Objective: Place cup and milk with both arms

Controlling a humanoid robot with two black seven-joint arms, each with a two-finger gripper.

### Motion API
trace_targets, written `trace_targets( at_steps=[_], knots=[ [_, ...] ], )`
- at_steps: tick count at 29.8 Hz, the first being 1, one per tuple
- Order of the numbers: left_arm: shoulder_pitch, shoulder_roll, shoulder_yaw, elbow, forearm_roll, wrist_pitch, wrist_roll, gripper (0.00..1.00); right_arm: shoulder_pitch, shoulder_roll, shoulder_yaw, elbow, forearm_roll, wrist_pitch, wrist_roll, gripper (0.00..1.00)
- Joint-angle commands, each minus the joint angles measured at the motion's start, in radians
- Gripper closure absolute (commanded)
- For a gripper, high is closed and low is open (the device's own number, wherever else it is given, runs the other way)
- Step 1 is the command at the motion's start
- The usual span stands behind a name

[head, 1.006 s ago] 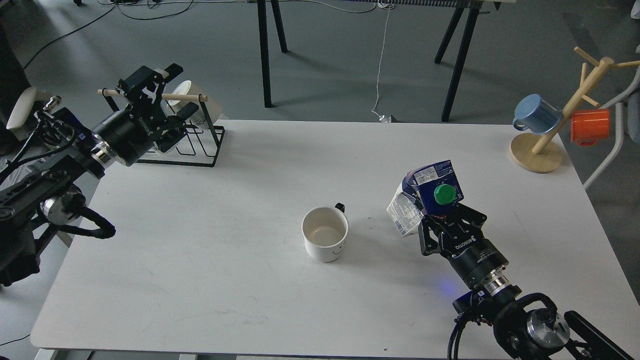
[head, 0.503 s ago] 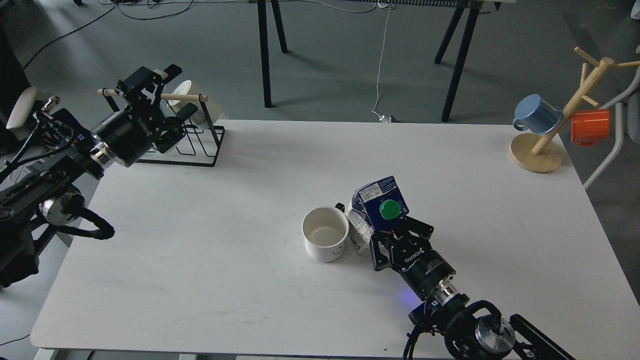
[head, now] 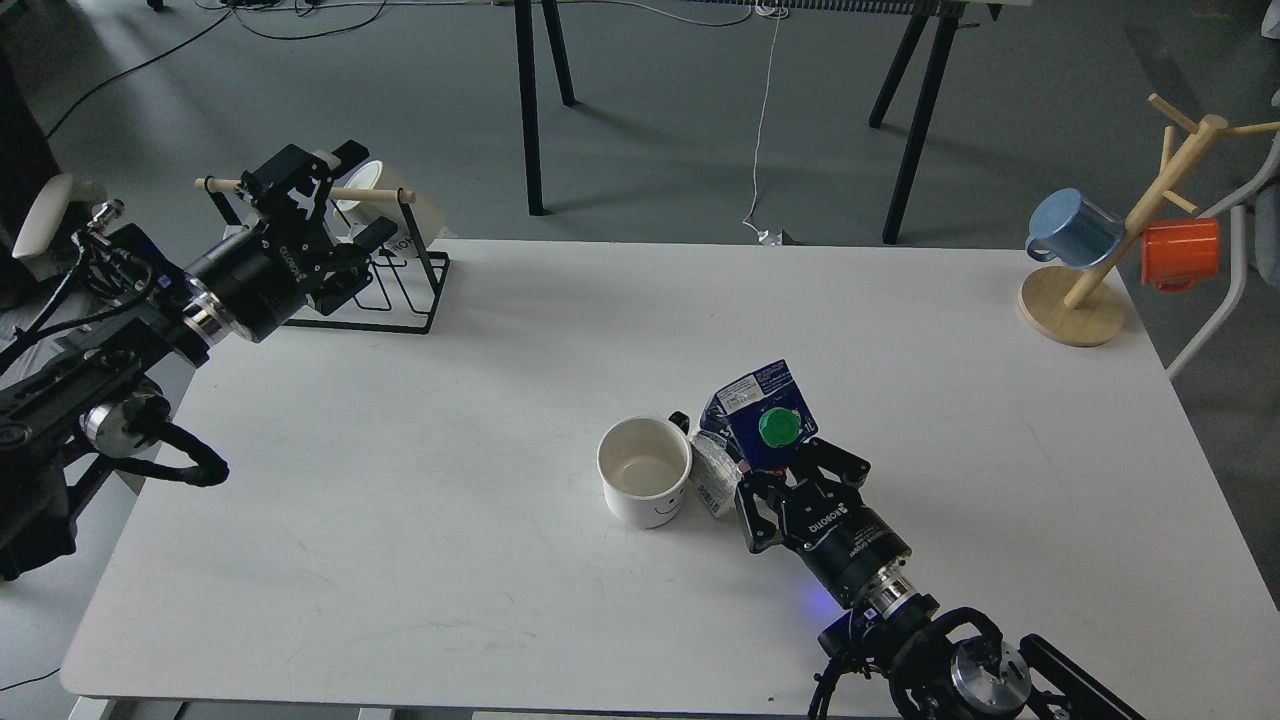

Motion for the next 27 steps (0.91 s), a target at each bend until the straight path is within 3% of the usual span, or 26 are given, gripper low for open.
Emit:
trace_targets(
  at_steps=[1, 4, 5, 16, 27],
  knots=[
    [0.000, 0.000, 0.001, 0.000, 0.000, 0.000, 0.000, 0.06, -0.007, -0.001, 0.001, 0.004, 0.000, 0.000, 0.000, 0.41],
    [0.000, 0.000, 0.001, 0.000, 0.000, 0.000, 0.000, 0.06, -0.008, -0.002, 0.004, 0.009, 0.000, 0.000, 0.000, 0.19],
    [0.000, 0.000, 0.001, 0.000, 0.000, 0.000, 0.000, 0.06, -0.013, -0.002, 0.004, 0.009, 0.002, 0.000, 0.000, 0.00],
    [0.005, 0.001, -0.001, 0.002, 0.000, 0.000, 0.000, 0.06, -0.106, -0.090, 0.013, 0.127, 0.003, 0.000, -0.002, 0.02],
    [0.006, 0.001, -0.001, 0.008, 0.000, 0.000, 0.000, 0.06, -0.327, -0.393, 0.114, 0.358, 0.003, 0.000, -0.002, 0.02]
  ],
)
